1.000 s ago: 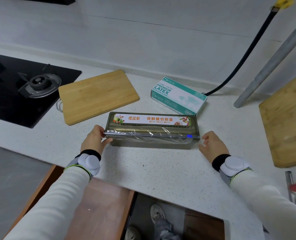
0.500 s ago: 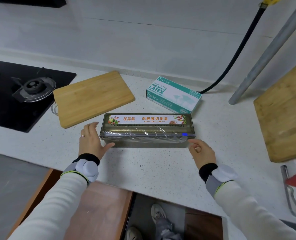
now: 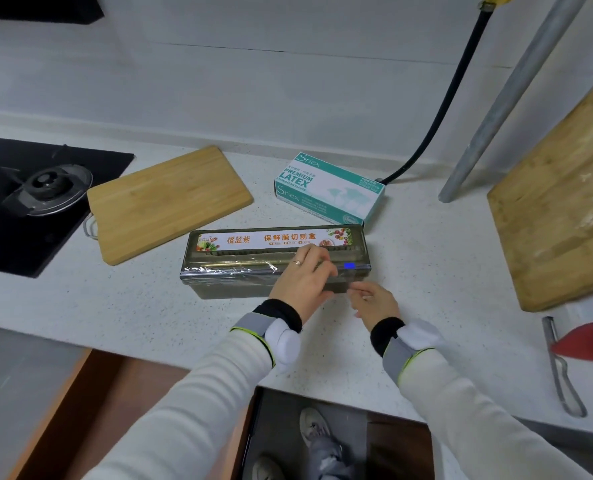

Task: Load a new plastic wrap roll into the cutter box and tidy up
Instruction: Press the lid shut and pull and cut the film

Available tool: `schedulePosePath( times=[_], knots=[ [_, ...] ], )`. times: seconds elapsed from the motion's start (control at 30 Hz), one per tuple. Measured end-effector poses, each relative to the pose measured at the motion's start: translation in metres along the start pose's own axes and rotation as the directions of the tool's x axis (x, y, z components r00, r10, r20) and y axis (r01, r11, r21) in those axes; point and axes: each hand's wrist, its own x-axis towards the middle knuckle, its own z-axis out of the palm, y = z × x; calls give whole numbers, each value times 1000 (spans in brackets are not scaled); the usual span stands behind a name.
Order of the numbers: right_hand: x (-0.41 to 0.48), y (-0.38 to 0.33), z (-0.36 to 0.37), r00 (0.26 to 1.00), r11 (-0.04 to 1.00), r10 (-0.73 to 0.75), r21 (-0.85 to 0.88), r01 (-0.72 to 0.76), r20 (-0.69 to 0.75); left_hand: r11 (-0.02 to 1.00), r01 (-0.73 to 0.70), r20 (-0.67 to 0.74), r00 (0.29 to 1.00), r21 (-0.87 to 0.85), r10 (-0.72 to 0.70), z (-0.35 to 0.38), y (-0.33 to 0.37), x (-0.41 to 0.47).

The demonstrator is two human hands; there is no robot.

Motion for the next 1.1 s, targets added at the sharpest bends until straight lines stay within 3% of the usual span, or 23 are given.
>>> schedulePosePath(
  times=[0.1,0.27,0.63,1.1],
  knots=[
    [2,-3,9,990,978,119,161,-131,80,998,56,55,997,-27,-55,10,0,3],
    [1,-7,19,948,832,255,457,-315,189,995,88,111,990,-37,-83,13,-4,3],
    [6,-3,20,928,697,338,620,-360,159,997,74,98,992,6,-74,15,-4,2],
    [-5,-12,14,943,678,270,658,-329,193,994,81,68,994,73,-86,17,1,12]
  ],
)
